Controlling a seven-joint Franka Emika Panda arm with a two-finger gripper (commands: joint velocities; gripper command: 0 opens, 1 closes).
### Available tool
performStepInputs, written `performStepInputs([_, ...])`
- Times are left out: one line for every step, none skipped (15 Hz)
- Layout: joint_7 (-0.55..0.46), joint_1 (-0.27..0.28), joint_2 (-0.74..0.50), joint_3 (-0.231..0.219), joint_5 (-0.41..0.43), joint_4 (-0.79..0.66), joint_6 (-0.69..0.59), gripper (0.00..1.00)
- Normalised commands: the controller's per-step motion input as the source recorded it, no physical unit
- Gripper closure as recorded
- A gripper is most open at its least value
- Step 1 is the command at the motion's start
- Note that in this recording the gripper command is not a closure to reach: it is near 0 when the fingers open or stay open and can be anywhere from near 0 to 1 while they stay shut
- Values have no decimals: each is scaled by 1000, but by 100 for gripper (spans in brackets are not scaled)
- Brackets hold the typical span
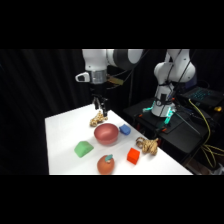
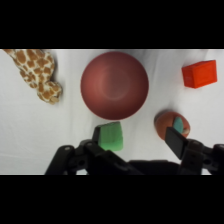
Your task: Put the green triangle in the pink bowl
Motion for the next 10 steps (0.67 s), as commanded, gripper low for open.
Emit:
performStepInputs([6,-18,4,12,-17,12,-5,0])
performStepInputs([2,-25,9,2,-47,11,15,0])
performStepInputs([-9,-29,17,-1,-49,19,25,0])
performStepInputs([-26,-34,37,-5,-58,41,27,0])
performStepInputs([-31,-33,56,-5,-69,63,32,0])
performStepInputs([-50,-32,90,0,-66,104,25,0])
performStepInputs([-65,-28,132,5,-67,156,13,0])
performStepInputs([-74,-24,155,9,-69,185,0,0])
performStepInputs([-91,-20,200,15,-70,236,-16,0])
performStepInputs([-109,-14,246,23,-73,288,-25,0])
